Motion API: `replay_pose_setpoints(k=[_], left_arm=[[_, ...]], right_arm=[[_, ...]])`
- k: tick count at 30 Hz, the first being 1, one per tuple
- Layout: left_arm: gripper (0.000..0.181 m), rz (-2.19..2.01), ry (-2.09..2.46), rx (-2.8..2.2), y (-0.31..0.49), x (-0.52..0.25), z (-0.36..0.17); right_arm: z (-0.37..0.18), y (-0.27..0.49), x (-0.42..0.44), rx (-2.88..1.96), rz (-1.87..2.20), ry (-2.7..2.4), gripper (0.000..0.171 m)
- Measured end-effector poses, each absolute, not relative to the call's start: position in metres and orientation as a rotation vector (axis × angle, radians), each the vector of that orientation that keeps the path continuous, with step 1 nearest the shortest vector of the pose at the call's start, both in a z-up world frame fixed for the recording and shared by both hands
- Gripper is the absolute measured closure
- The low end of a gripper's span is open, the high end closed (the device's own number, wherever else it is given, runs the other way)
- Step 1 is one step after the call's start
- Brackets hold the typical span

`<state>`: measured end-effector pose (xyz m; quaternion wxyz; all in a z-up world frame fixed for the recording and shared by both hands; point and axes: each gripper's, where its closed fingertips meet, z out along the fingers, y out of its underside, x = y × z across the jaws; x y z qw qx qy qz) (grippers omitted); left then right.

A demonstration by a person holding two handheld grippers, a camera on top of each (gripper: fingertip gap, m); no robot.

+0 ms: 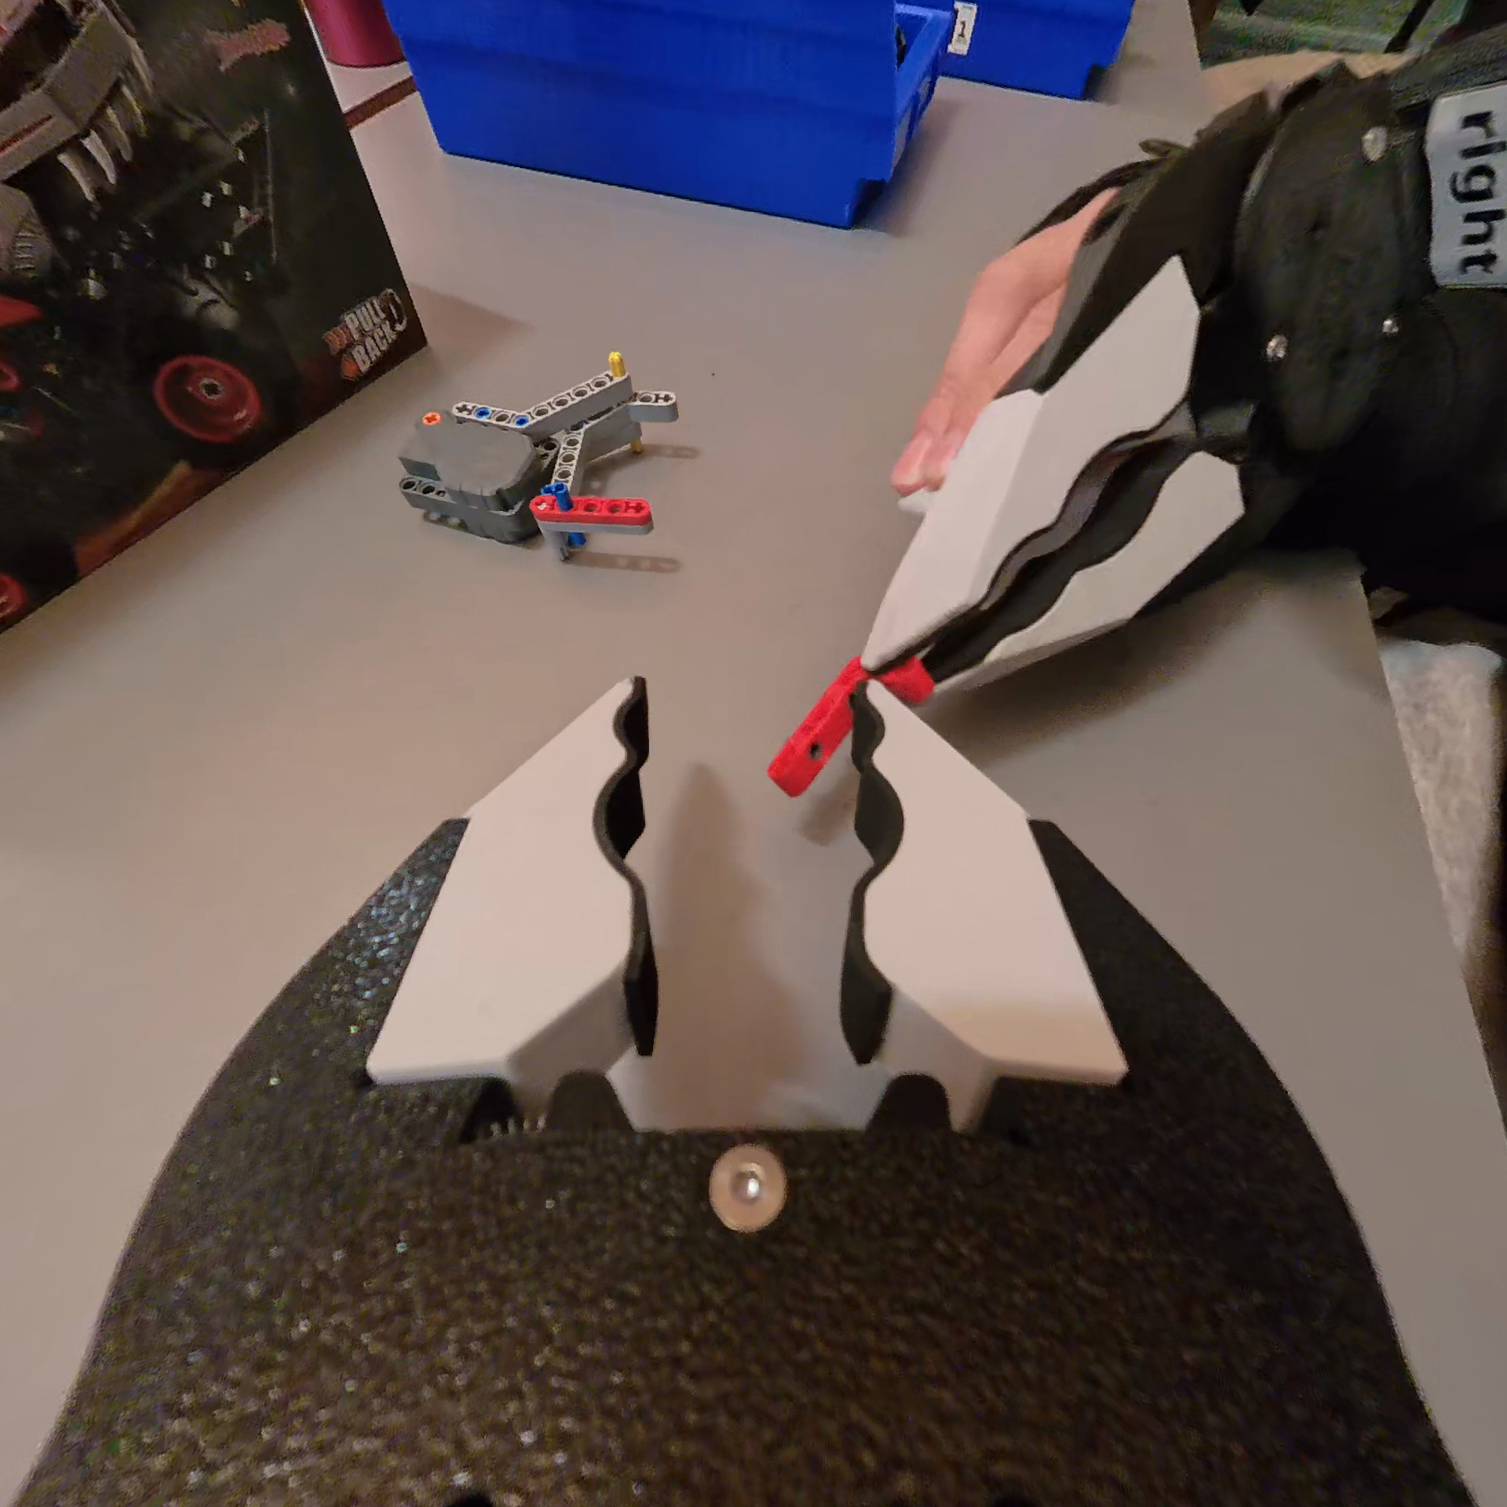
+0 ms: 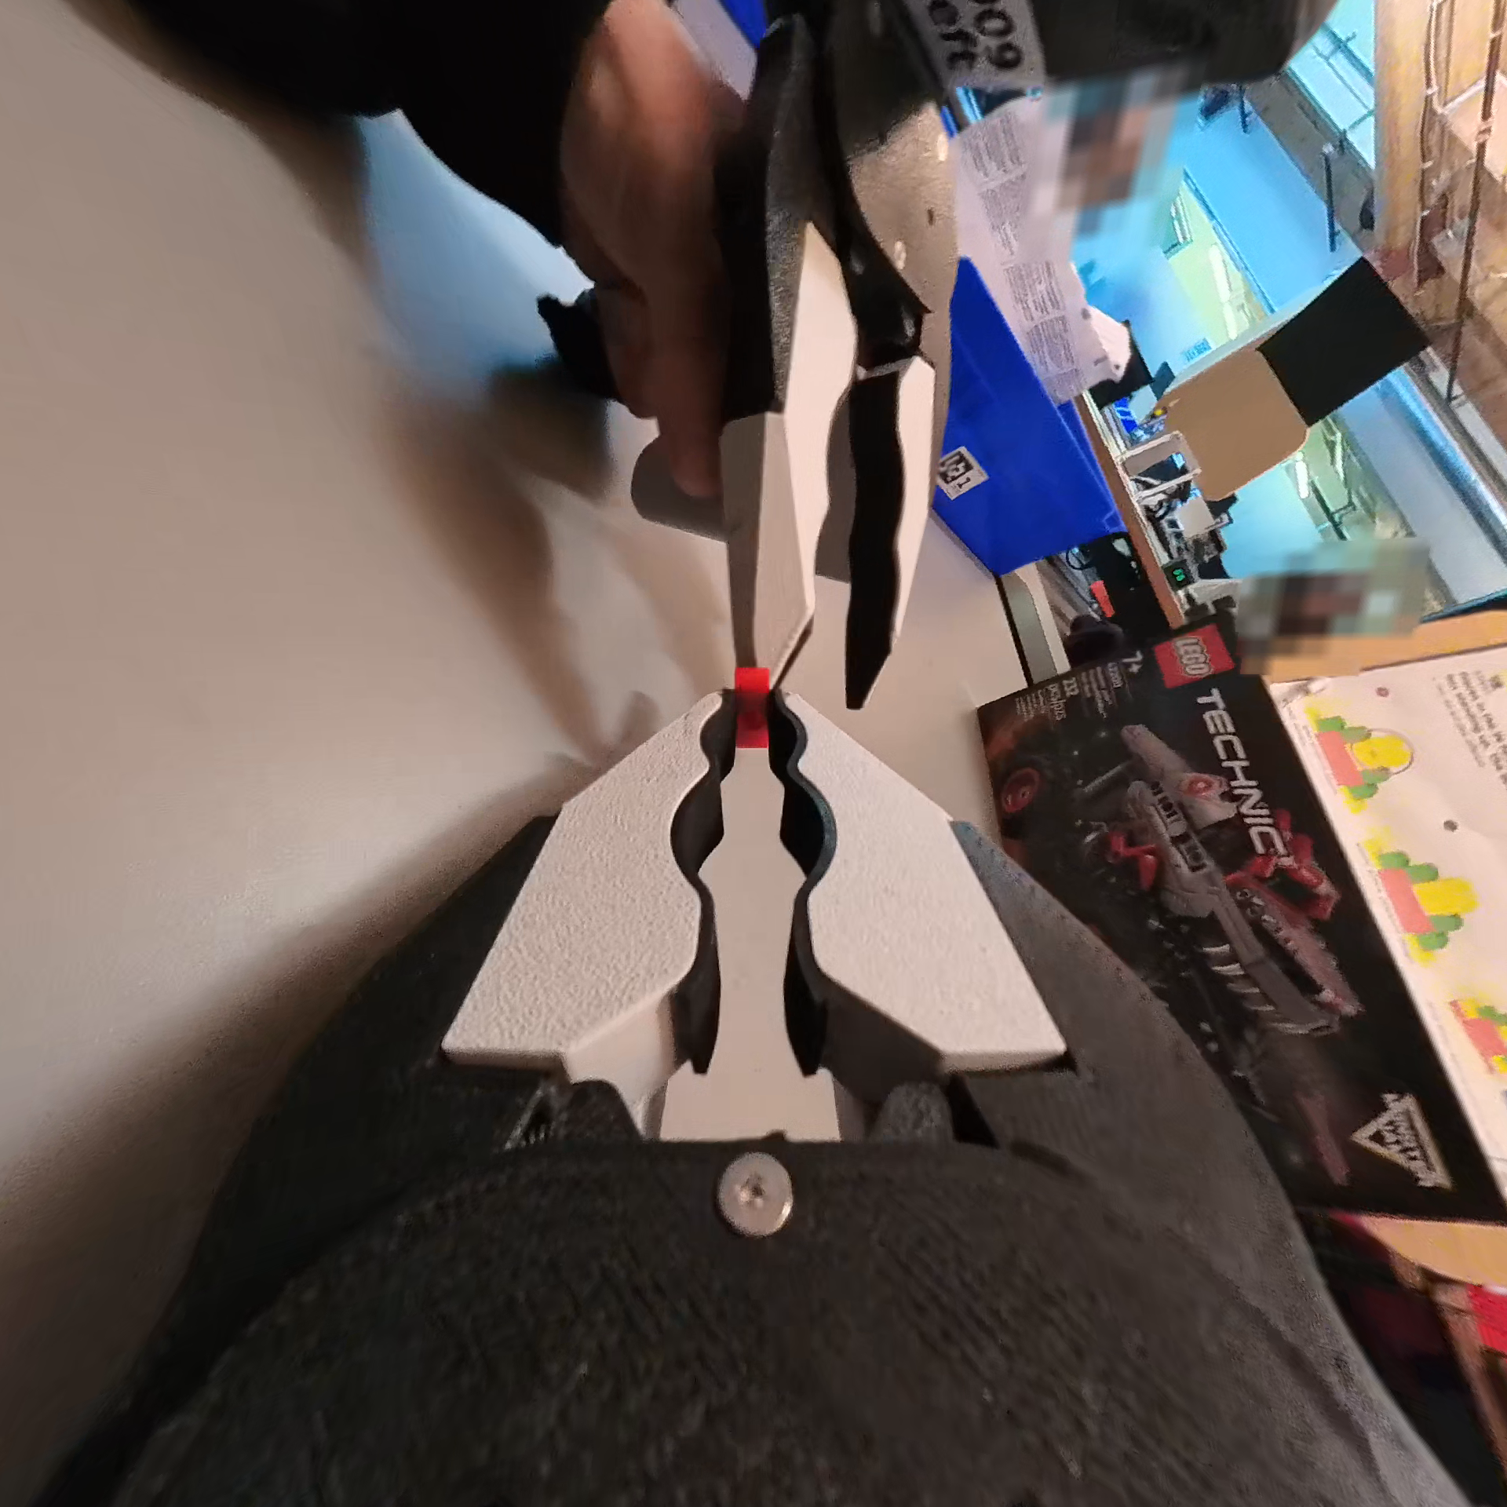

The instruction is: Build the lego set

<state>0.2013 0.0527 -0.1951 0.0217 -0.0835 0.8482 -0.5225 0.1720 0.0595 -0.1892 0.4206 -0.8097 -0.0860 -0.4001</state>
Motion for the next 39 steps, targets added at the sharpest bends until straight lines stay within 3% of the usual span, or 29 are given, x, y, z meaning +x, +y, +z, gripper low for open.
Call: replay_pose_setpoints(k=[12, 22, 29, 34, 39], left_arm=[[0.118, -1.285, 2.558, 0.023, 0.054, 0.202, -0.218], [0.121, -1.164, 2.409, 0.208, 0.054, 0.196, -0.218], [0.135, -1.087, 2.252, 0.293, 0.056, 0.187, -0.217], [0.164, -1.061, 2.263, 0.390, 0.054, 0.176, -0.225], [0.157, -1.121, 2.357, 0.298, 0.052, 0.180, -0.226]], right_arm=[[-0.221, 0.061, 0.164, -2.173, -1.095, -0.334, 0.164], [-0.228, 0.061, 0.159, -2.203, -1.318, -0.555, 0.164], [-0.229, 0.062, 0.157, -2.189, -1.295, -0.567, 0.164], [-0.229, 0.064, 0.156, -2.187, -1.248, -0.554, 0.164], [-0.229, 0.063, 0.156, -2.188, -1.222, -0.521, 0.164]])
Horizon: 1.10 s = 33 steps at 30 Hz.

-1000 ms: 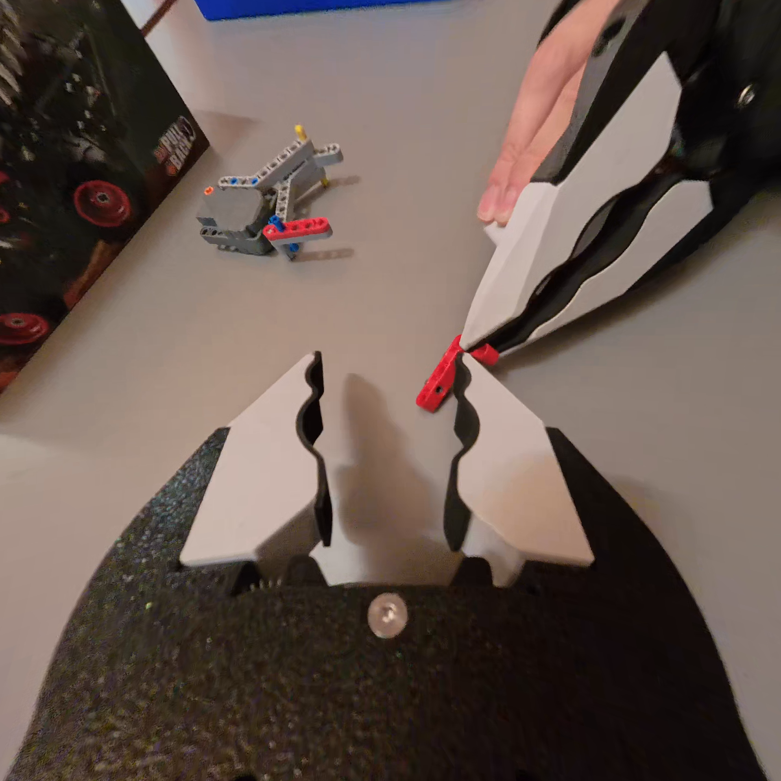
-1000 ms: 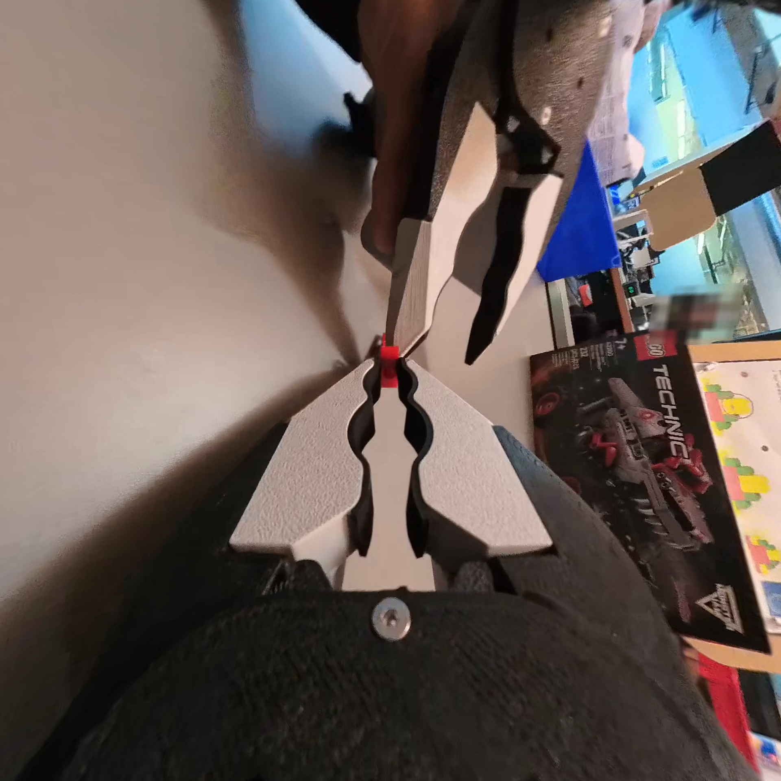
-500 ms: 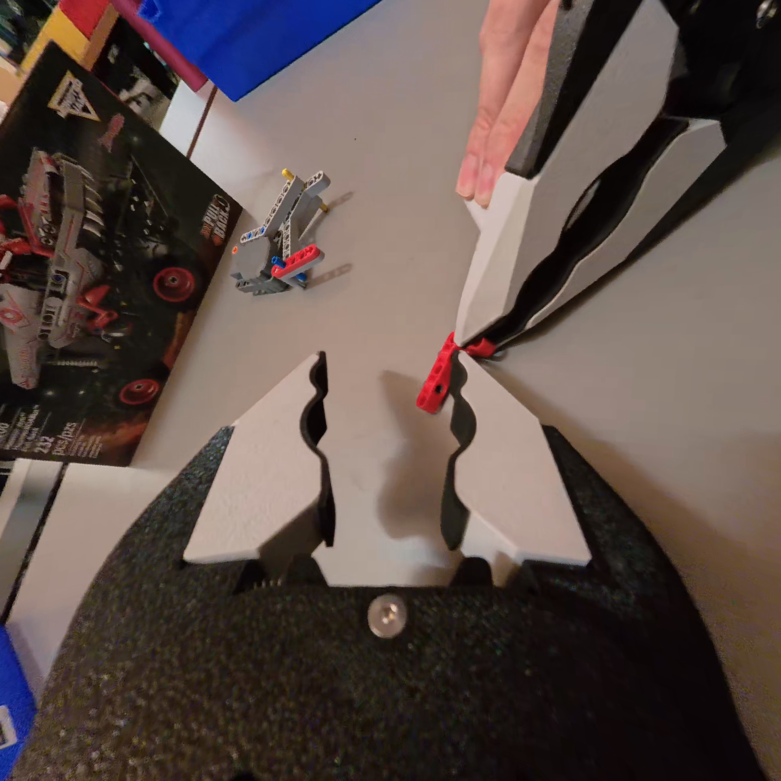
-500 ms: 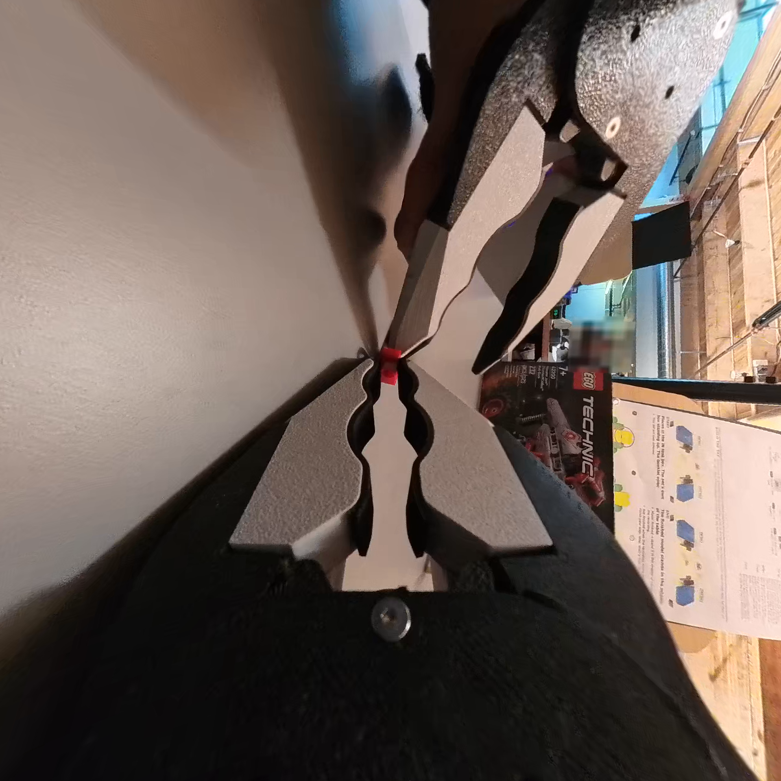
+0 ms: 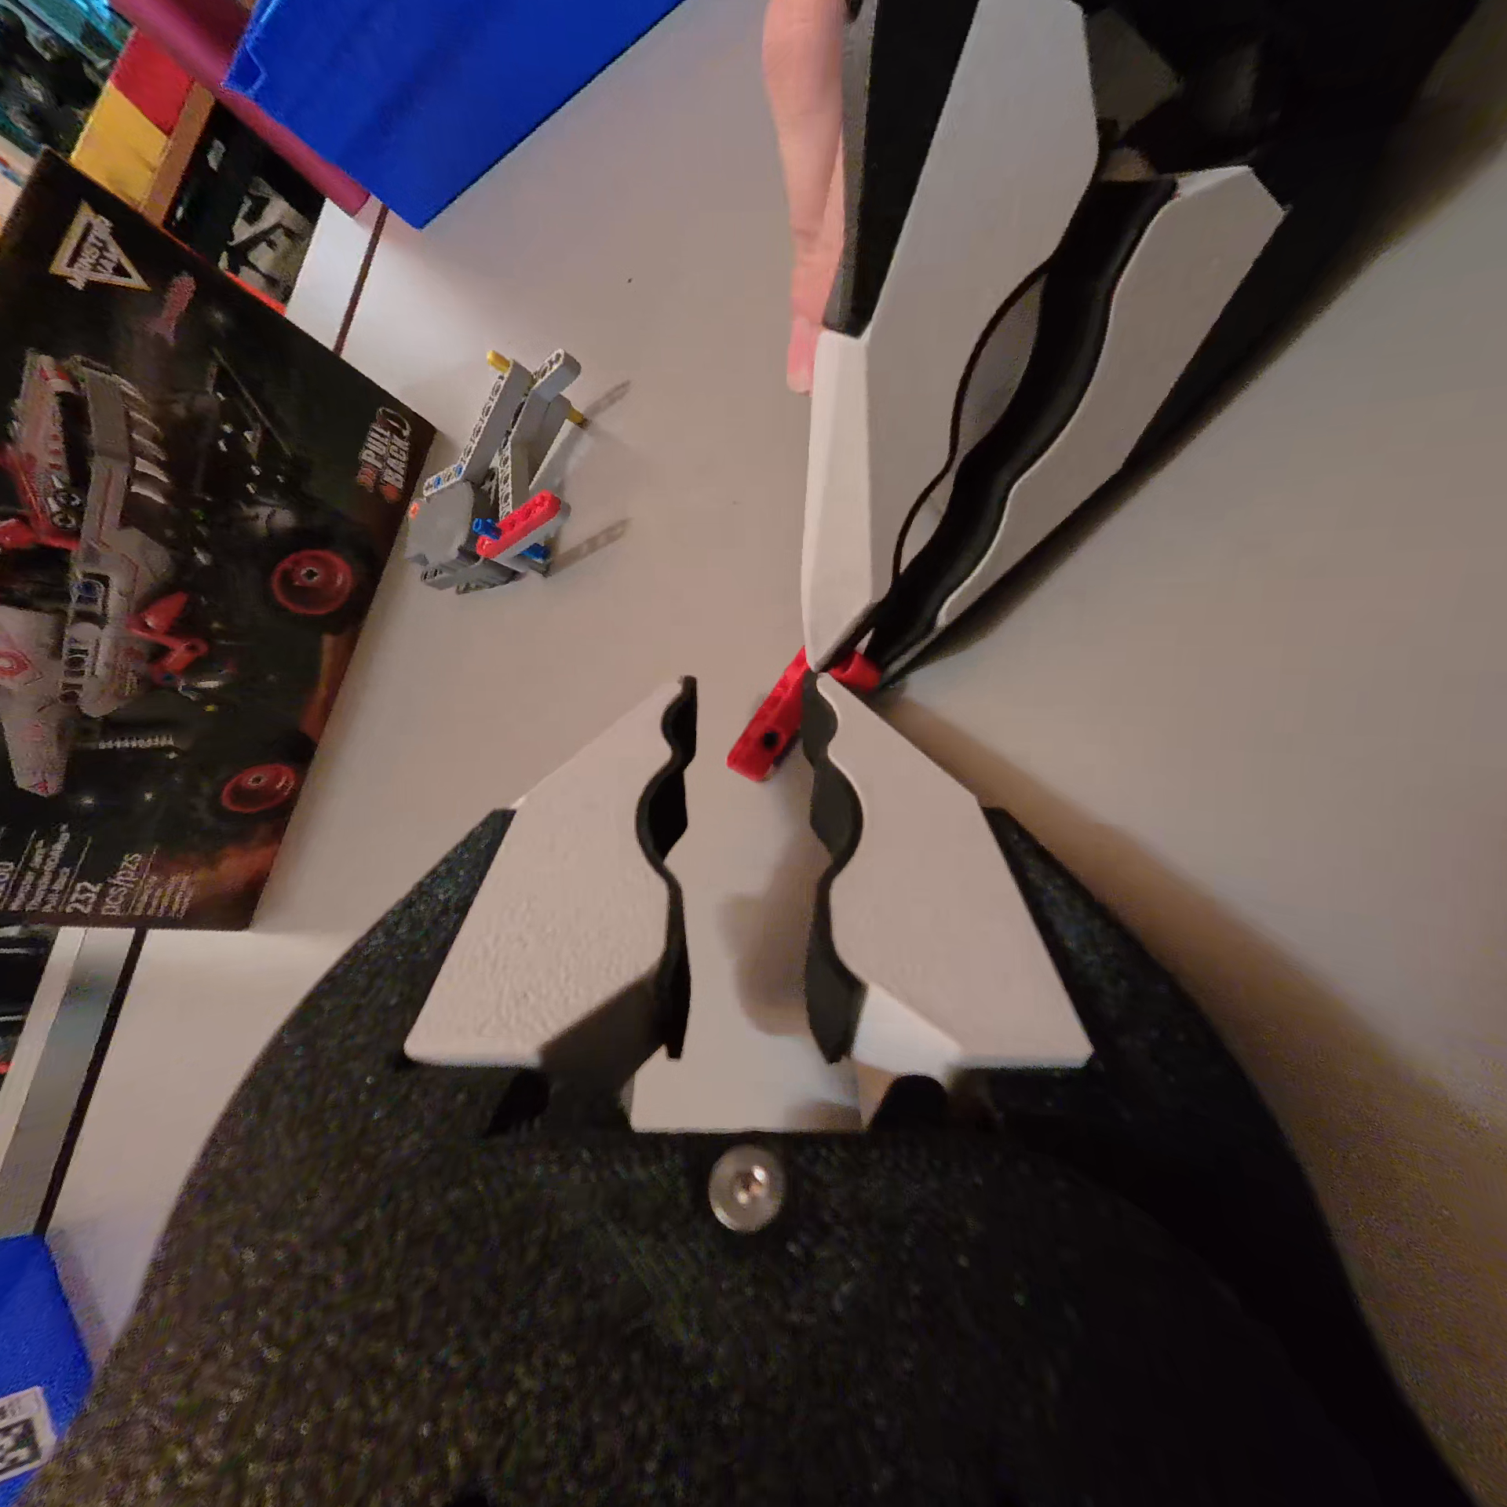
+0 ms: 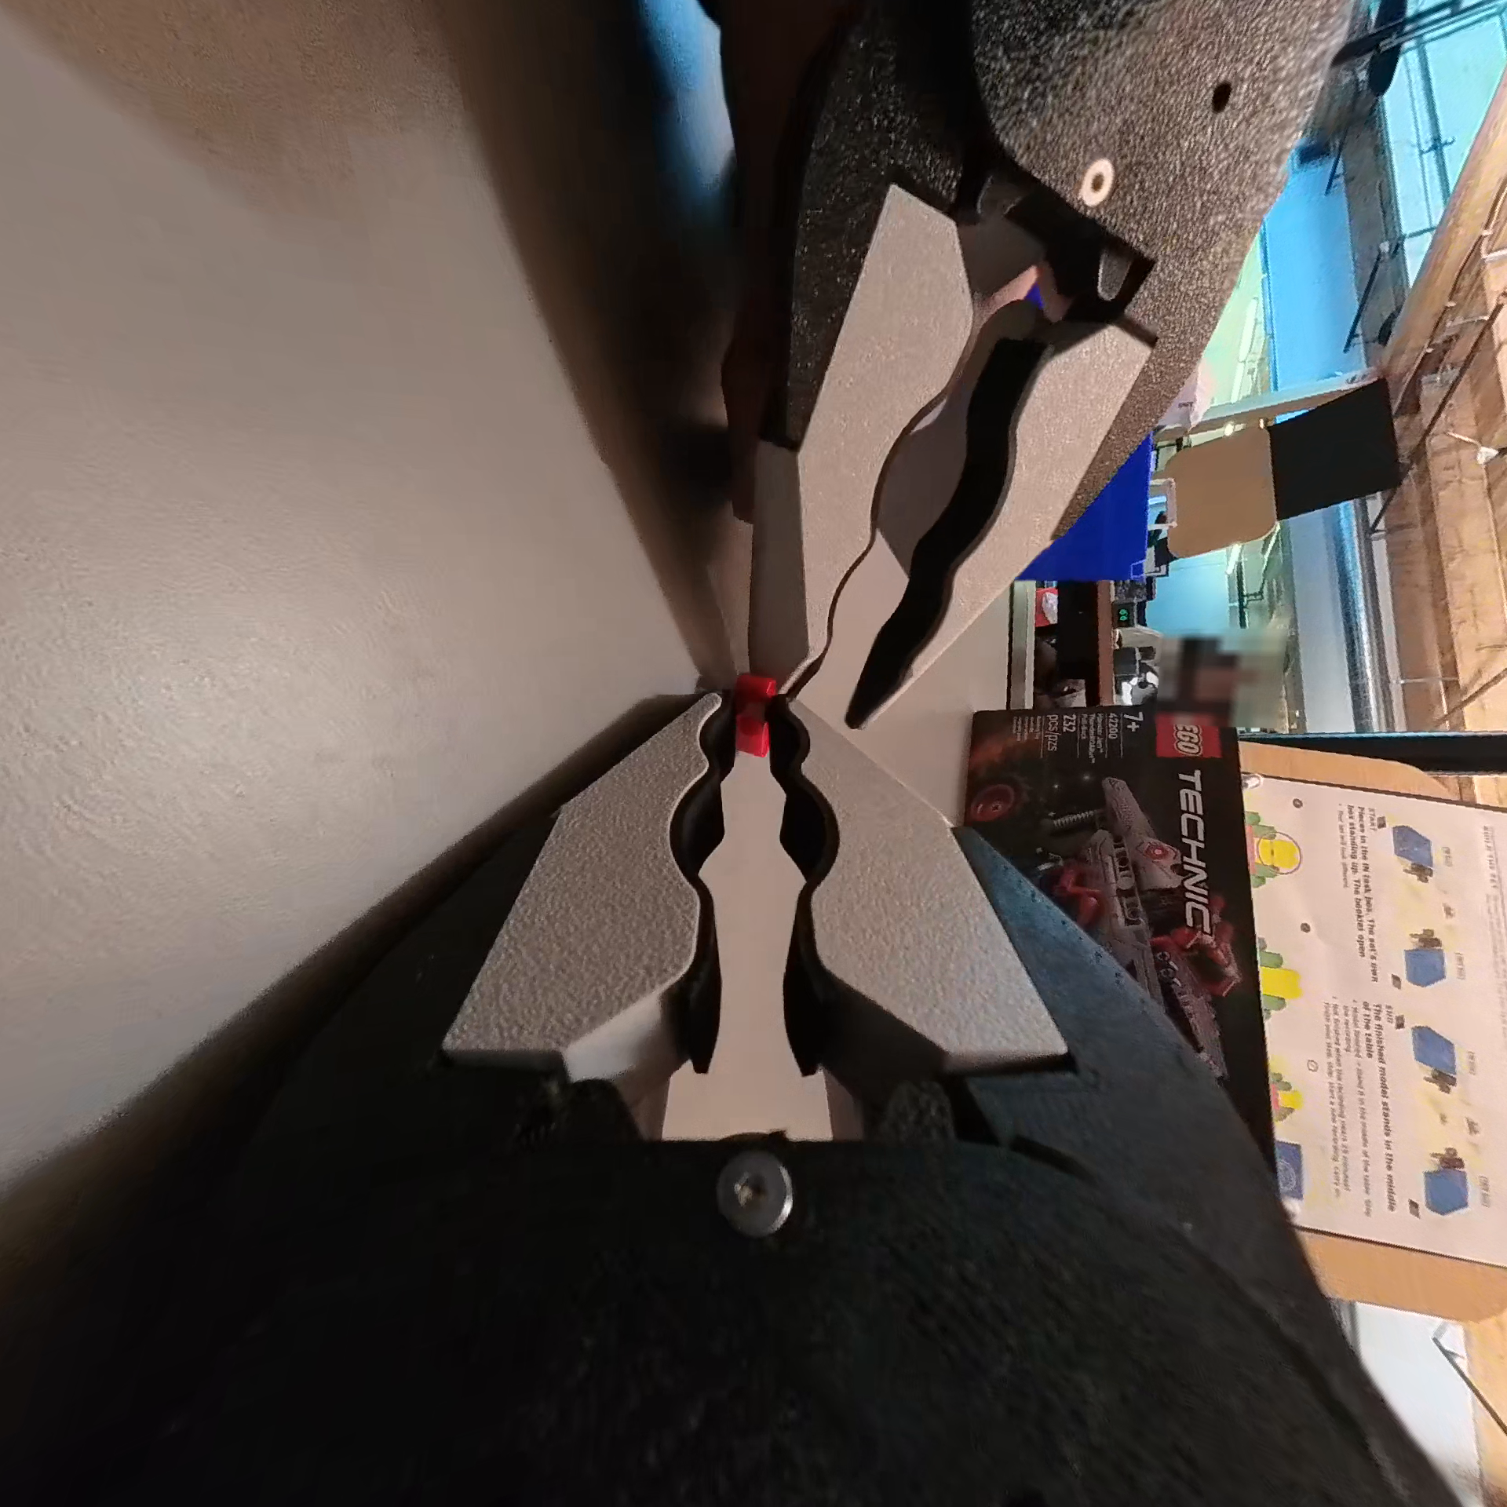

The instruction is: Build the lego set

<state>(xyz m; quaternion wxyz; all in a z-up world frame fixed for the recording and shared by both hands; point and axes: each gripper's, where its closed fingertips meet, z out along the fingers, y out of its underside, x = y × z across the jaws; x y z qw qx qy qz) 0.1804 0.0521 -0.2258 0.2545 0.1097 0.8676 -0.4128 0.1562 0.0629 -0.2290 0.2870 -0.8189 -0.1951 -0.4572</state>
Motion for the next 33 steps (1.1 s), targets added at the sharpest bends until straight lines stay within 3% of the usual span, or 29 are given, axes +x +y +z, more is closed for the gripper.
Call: replay_pose_setpoints(k=[3, 10, 21, 27, 33], left_arm=[[0.162, -1.096, 2.289, 0.359, 0.052, 0.179, -0.225], [0.147, -1.126, 2.238, 0.353, 0.060, 0.179, -0.217], [0.142, -1.054, 2.222, 0.353, 0.057, 0.181, -0.219], [0.123, -1.042, 2.202, 0.285, 0.058, 0.188, -0.214], [0.122, -1.076, 2.186, 0.256, 0.060, 0.191, -0.209]], right_arm=[[-0.229, 0.062, 0.157, -2.190, -1.252, -0.524, 0.164], [-0.228, 0.062, 0.156, -2.185, -1.251, -0.508, 0.164], [-0.229, 0.064, 0.155, -2.187, -1.260, -0.536, 0.164], [-0.229, 0.064, 0.155, -2.181, -1.238, -0.540, 0.164], [-0.228, 0.065, 0.156, -2.180, -1.249, -0.538, 0.164]])
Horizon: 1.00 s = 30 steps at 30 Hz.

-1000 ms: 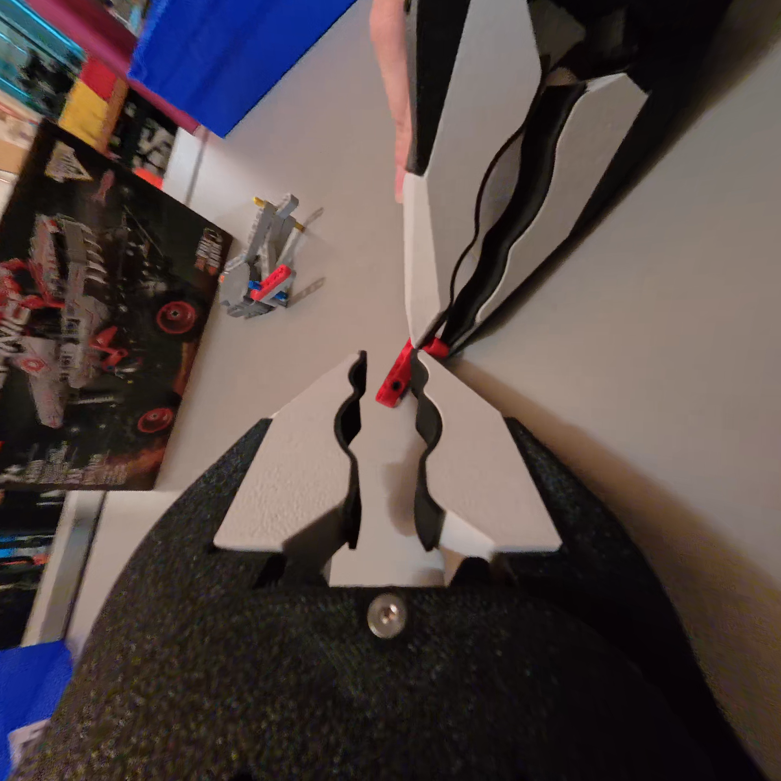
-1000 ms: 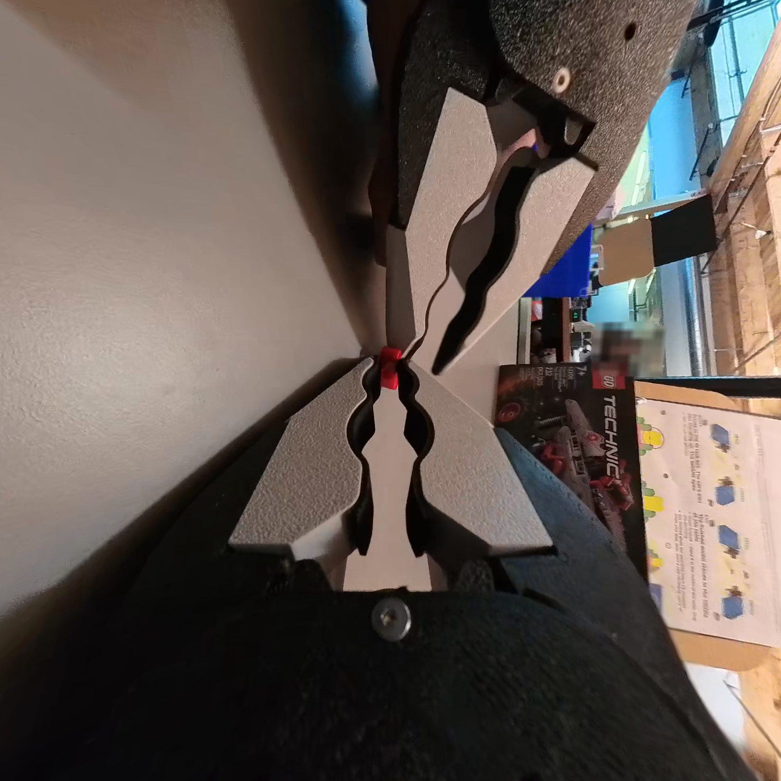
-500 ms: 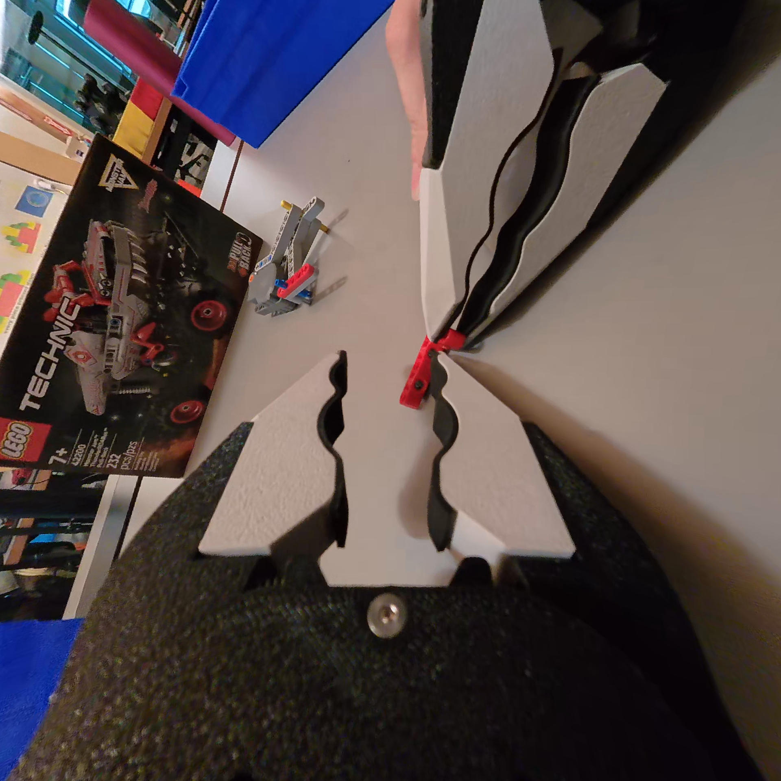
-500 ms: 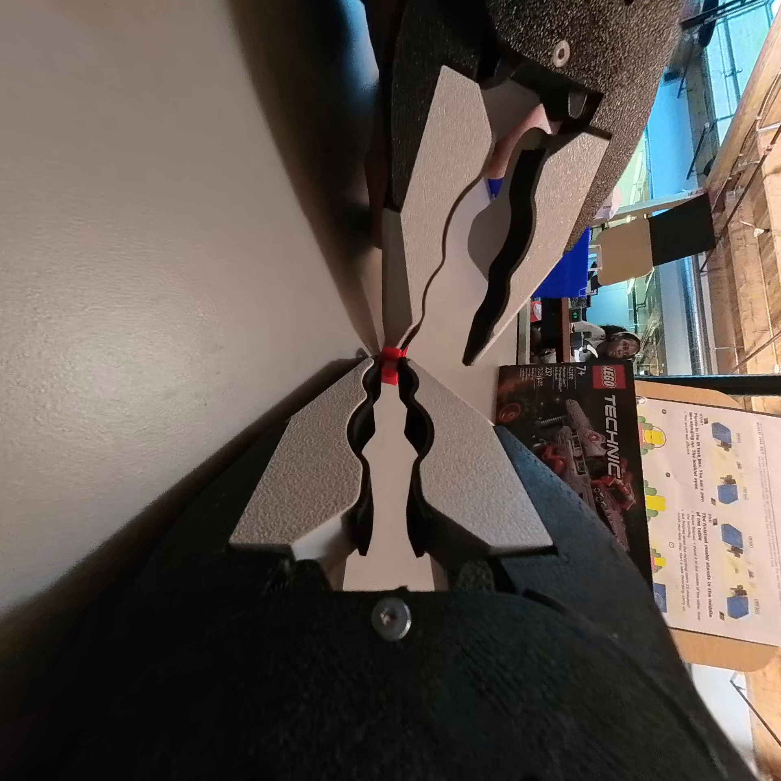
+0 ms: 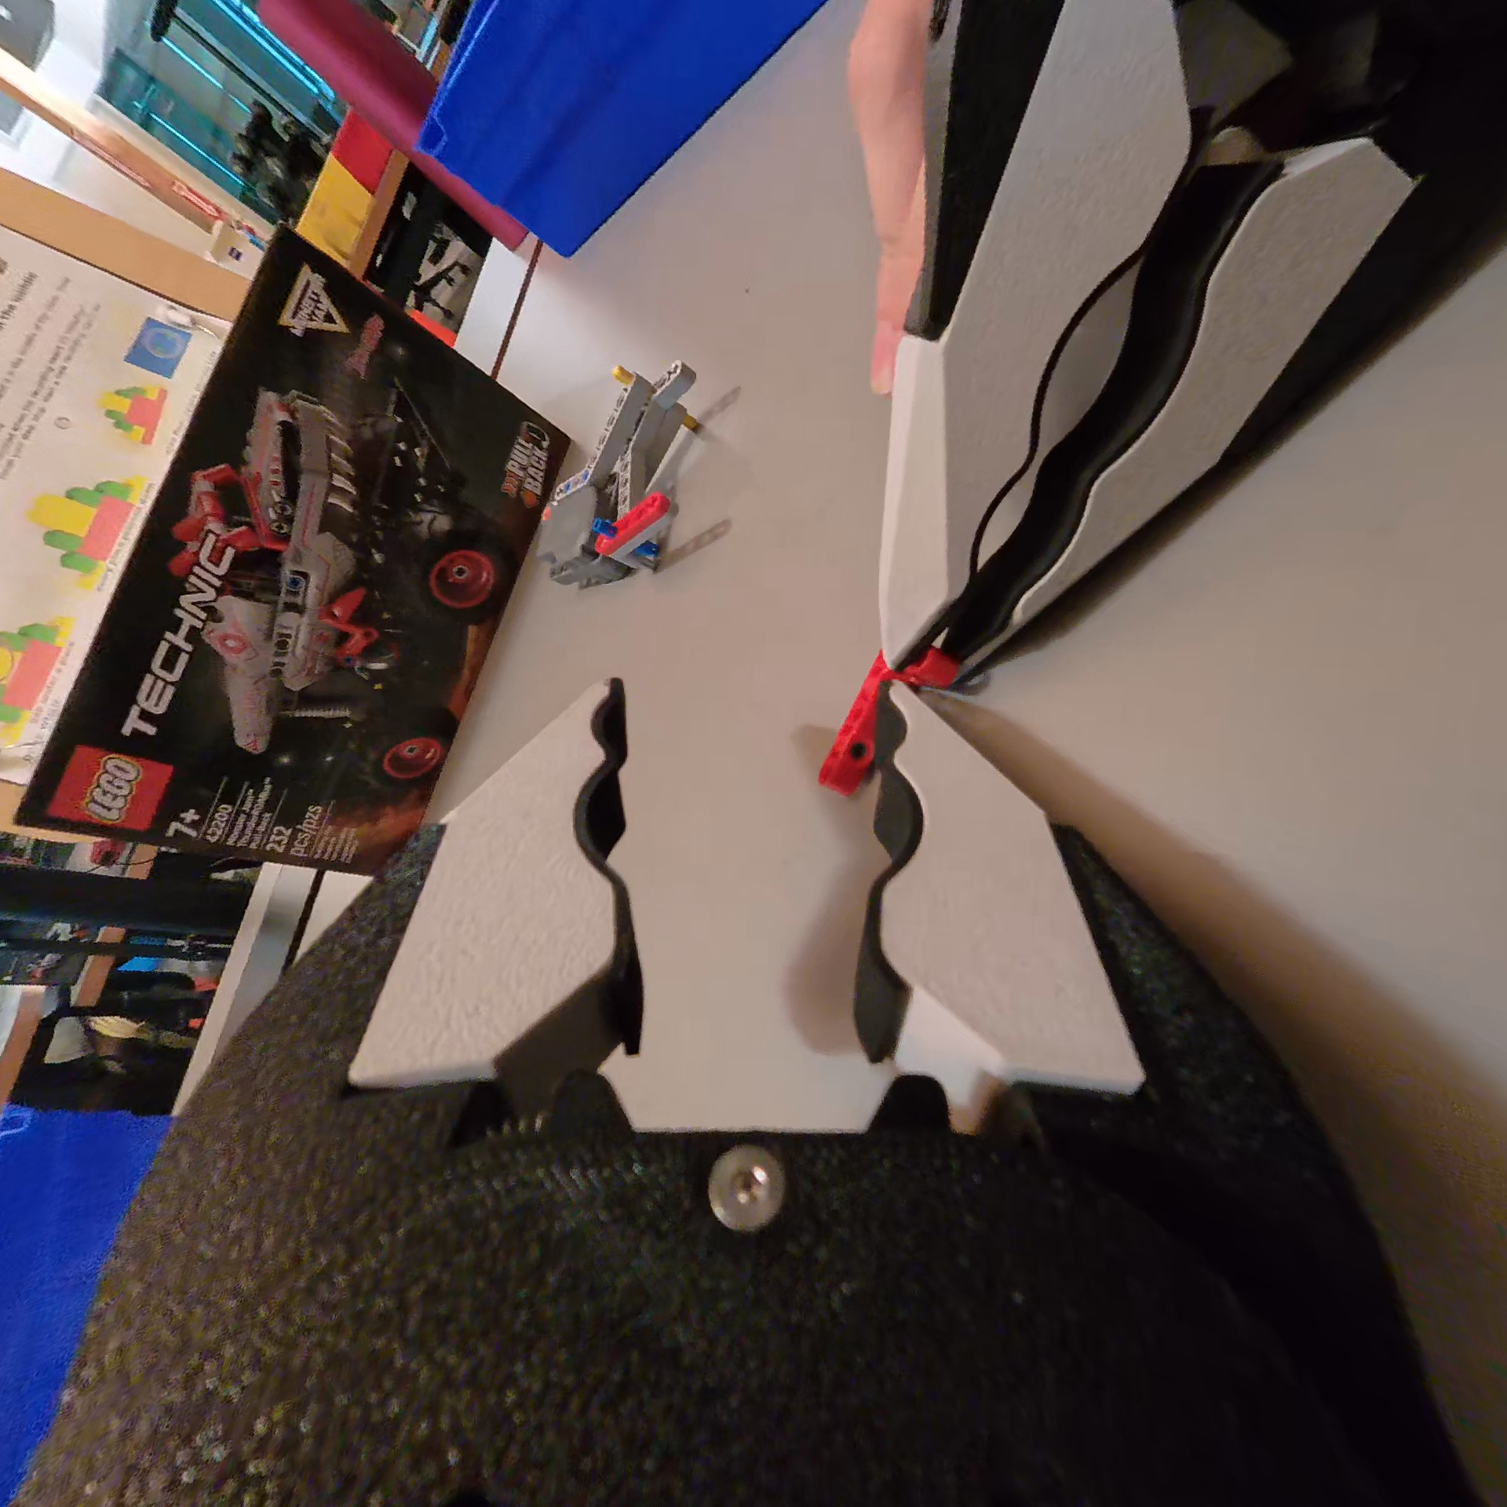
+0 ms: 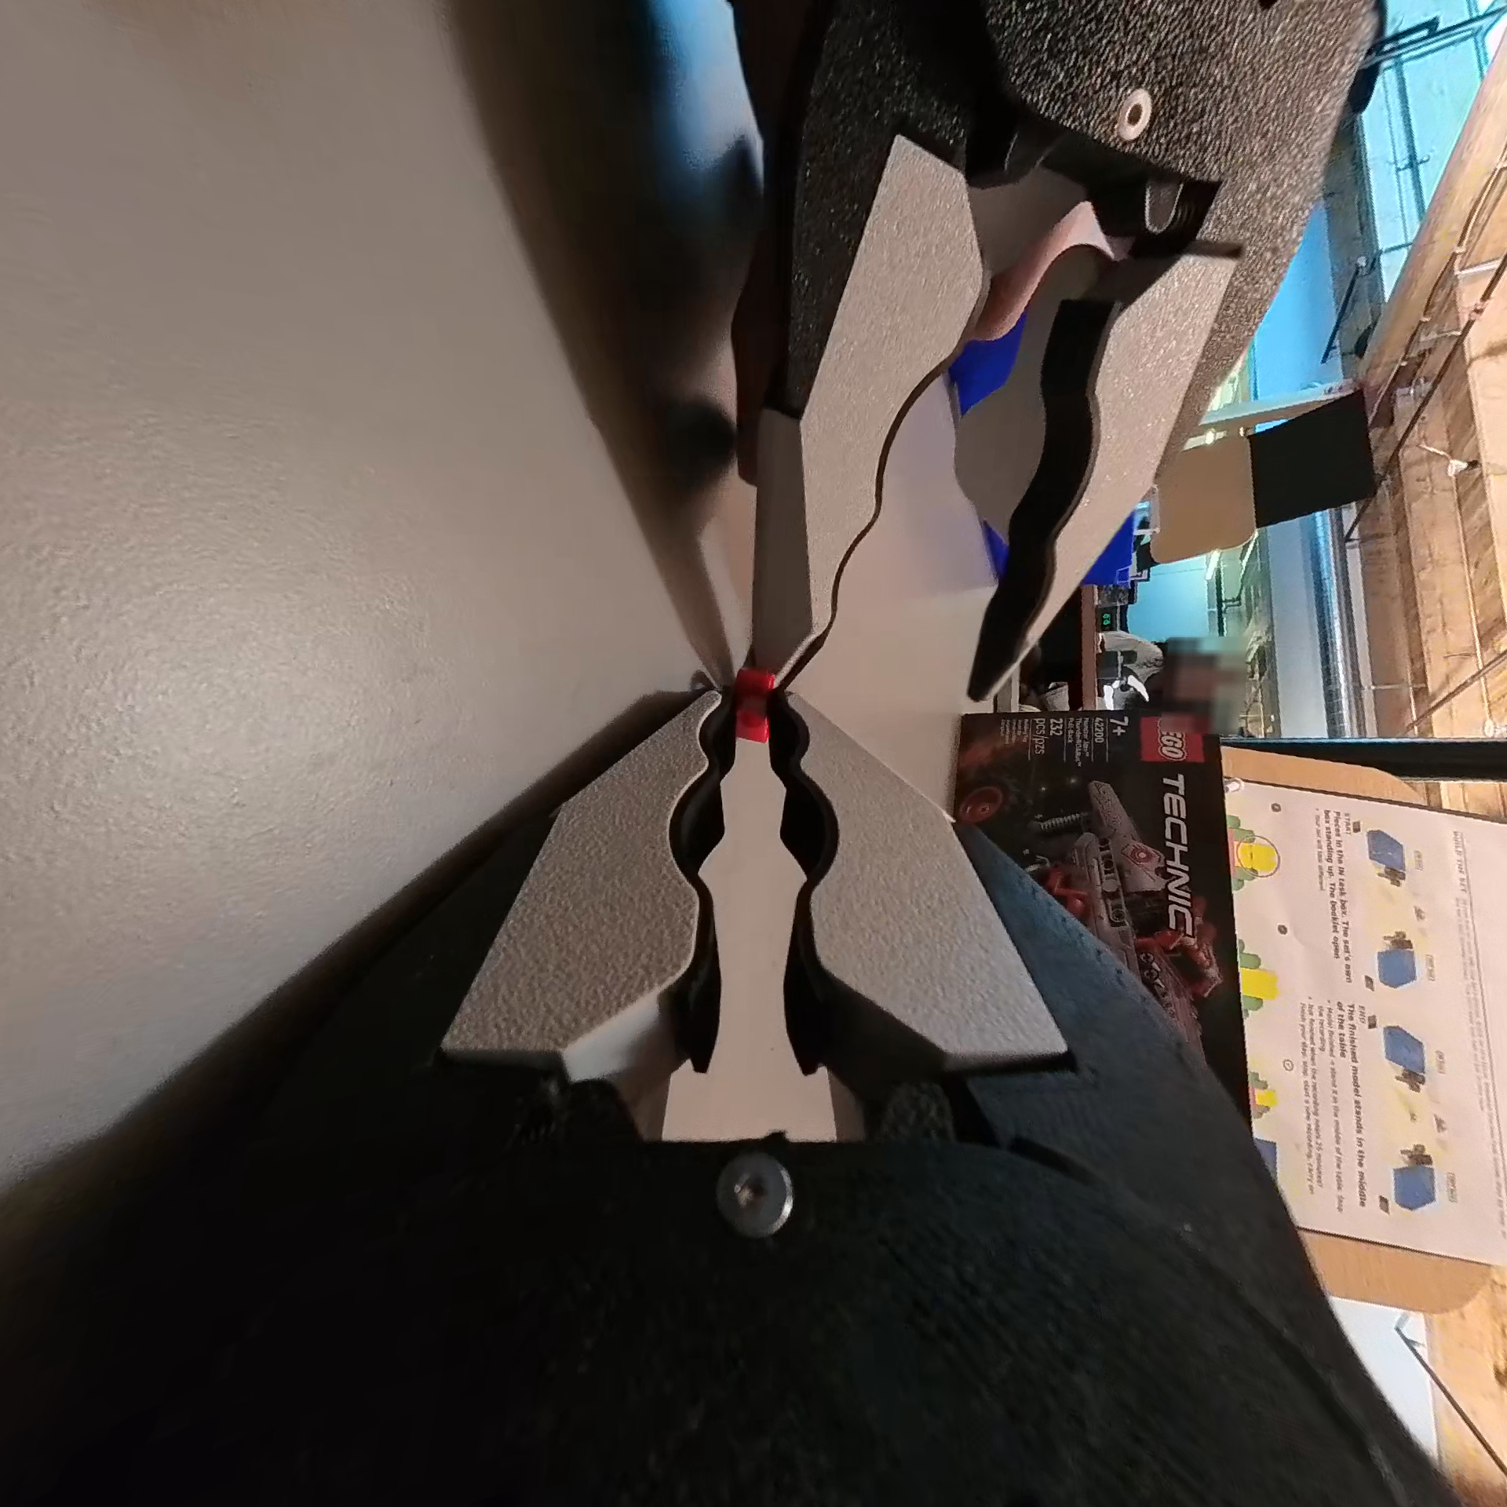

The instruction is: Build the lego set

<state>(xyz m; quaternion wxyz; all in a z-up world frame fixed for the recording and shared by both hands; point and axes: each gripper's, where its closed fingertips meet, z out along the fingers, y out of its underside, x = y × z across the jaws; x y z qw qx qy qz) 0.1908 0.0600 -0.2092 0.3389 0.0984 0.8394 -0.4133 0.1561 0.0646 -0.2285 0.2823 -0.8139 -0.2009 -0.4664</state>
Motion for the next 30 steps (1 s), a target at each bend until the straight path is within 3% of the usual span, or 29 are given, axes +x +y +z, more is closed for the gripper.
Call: replay_pose_setpoints(k=[10, 18, 30], left_arm=[[0.127, -1.038, 2.192, 0.304, 0.0583, 0.1877, -0.2125], [0.149, -1.098, 2.266, 0.336, 0.0541, 0.1821, -0.2206], [0.146, -1.092, 2.154, 0.428, 0.0507, 0.1876, -0.2159]], right_arm=[[-0.2287, 0.0666, 0.1546, -2.175, -1.214, -0.549, 0.164], [-0.2288, 0.0654, 0.1570, -2.185, -1.207, -0.520, 0.164], [-0.2274, 0.0614, 0.1641, -2.201, -1.297, -0.530, 0.164]])
